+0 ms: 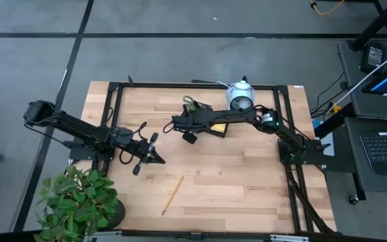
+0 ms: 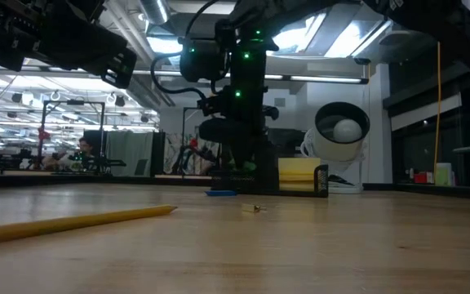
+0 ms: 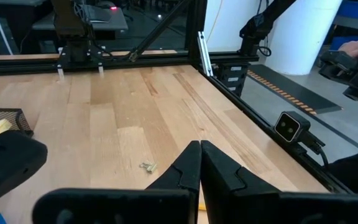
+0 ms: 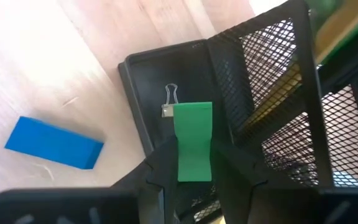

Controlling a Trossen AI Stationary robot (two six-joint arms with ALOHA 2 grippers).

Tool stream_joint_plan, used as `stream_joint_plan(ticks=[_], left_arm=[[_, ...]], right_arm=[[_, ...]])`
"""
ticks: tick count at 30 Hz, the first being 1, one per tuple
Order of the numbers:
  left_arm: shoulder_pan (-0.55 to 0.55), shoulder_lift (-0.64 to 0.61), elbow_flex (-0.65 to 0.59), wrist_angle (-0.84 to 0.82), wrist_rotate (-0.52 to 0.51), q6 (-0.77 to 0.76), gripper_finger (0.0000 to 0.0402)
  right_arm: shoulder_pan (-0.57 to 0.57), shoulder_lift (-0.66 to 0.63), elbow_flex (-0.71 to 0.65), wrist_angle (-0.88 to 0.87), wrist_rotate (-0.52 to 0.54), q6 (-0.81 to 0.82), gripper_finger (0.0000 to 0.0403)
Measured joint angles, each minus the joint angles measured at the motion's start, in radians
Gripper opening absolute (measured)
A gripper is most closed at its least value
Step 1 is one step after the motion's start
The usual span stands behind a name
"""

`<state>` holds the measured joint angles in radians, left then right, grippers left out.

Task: Pick and place office supplies into organizer
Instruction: Put the green eraser into the black desk organizer, then put the yellow pencil into the black desk organizer

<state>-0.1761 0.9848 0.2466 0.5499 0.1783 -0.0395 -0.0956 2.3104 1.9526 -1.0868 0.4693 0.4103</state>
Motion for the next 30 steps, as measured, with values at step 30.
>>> stream_joint_plan(ticks=[30], left_arm=[[0.0,0.0,0.0,0.0,0.0,0.0,0.0006]], right_arm=[[0.044,-0.001,0.244,-0.217,-0.111,0.056,0.0109]])
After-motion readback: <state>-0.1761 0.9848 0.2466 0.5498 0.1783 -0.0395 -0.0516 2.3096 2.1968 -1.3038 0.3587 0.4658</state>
